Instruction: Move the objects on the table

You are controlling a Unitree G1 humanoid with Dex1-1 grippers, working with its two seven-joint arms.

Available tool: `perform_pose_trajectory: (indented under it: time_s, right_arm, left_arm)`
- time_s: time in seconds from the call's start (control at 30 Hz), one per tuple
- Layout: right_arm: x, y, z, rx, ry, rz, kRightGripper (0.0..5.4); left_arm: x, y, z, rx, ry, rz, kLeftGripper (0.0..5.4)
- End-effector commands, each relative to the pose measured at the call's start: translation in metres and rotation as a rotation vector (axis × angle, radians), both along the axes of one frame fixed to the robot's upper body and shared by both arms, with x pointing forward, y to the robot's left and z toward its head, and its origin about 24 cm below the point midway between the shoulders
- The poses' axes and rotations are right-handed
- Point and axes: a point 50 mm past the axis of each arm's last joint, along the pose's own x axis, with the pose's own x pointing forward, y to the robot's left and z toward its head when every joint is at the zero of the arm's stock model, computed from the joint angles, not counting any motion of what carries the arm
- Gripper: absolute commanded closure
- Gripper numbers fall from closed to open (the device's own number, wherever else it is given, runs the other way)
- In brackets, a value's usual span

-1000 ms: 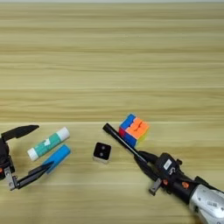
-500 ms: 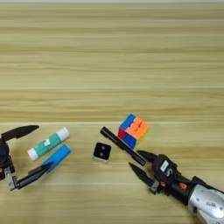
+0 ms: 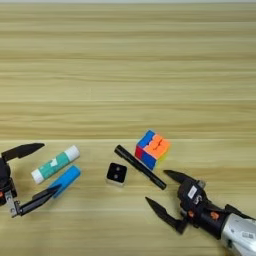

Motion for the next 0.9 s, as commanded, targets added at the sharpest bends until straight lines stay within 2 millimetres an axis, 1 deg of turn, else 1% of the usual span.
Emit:
perform_pose_trajectory:
  time_s: [0.03,0.13,0.2,0.33,0.43,0.53,0.77,0.9]
  right_arm:
    - [0.011,-0.003,0.025,0.040,-0.084,0.010,0.45]
    - [0.014,0.002,0.043,0.108,-0.142,0.030,0.04]
    - [0.016,0.005,0.056,0.165,-0.181,0.041,0.04]
    - [0.017,0.011,0.072,0.242,-0.219,0.056,0.04]
    - [0.015,0.018,0.090,0.341,-0.254,0.079,0.04]
    - [0.013,0.021,0.105,0.396,-0.278,0.101,0.04]
    - [0.010,0.026,0.120,0.472,-0.301,0.120,0.04]
    - [0.008,0.029,0.126,0.487,-0.314,0.131,0.04]
  left_arm:
    - [0.003,-0.001,0.000,-0.009,-0.007,0.000,0.00]
    - [0.005,0.001,0.001,-0.019,-0.003,0.013,0.00]
    - [0.005,0.001,0.001,-0.021,0.000,0.021,0.00]
    - [0.006,0.003,0.000,-0.026,0.005,0.037,0.00]
    - [0.008,0.008,-0.005,-0.024,0.025,0.070,0.00]
    - [0.011,0.014,-0.011,-0.016,0.047,0.108,0.00]
    - [0.017,0.028,-0.022,0.028,0.085,0.209,0.00]
    - [0.019,0.030,-0.027,0.039,0.101,0.231,0.00]
